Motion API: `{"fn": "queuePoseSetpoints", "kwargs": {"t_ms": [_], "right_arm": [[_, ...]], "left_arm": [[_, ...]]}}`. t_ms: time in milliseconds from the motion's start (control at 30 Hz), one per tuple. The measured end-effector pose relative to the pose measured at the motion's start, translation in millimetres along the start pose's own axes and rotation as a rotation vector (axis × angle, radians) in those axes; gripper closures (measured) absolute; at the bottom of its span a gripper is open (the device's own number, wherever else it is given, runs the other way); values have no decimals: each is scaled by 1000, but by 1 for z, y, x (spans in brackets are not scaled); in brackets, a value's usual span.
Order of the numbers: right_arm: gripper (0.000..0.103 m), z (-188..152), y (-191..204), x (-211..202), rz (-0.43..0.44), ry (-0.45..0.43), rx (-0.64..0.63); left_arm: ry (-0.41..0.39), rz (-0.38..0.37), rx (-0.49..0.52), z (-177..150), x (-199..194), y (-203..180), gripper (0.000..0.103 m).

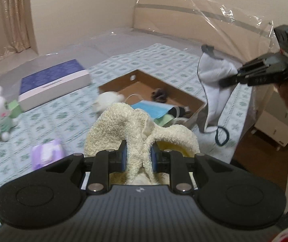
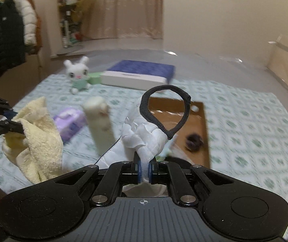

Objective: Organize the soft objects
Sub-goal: 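Carry the towel and white cloth over the cardboard box with both tools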

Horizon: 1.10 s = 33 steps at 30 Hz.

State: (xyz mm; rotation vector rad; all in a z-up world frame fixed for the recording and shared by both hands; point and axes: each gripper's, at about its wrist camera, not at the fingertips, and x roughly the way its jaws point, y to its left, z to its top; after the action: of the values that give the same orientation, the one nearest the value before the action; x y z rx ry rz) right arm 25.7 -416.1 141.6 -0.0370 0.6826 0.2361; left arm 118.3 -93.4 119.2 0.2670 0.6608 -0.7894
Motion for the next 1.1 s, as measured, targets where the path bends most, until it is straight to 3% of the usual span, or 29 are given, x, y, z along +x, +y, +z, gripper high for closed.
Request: {"fn": "queuePoseSetpoints", "kwargs": {"t_ms": [300,433,767,1100], "right_arm": [[97,-14,-45,-11,-116,4,-3],[97,-16,-60,-7,-155,-2,5],[97,-7,-78,14,-230,-60,41],[97,15,-88,55,-218,-80,46]], "left_arm": [[-44,-29,-31,36,59,-55,83],[-60,7,-69,51,83,-68,83],[-131,155,-271,71,125,-67,83],[-131,215,-304,94,169,-71,83]]}}
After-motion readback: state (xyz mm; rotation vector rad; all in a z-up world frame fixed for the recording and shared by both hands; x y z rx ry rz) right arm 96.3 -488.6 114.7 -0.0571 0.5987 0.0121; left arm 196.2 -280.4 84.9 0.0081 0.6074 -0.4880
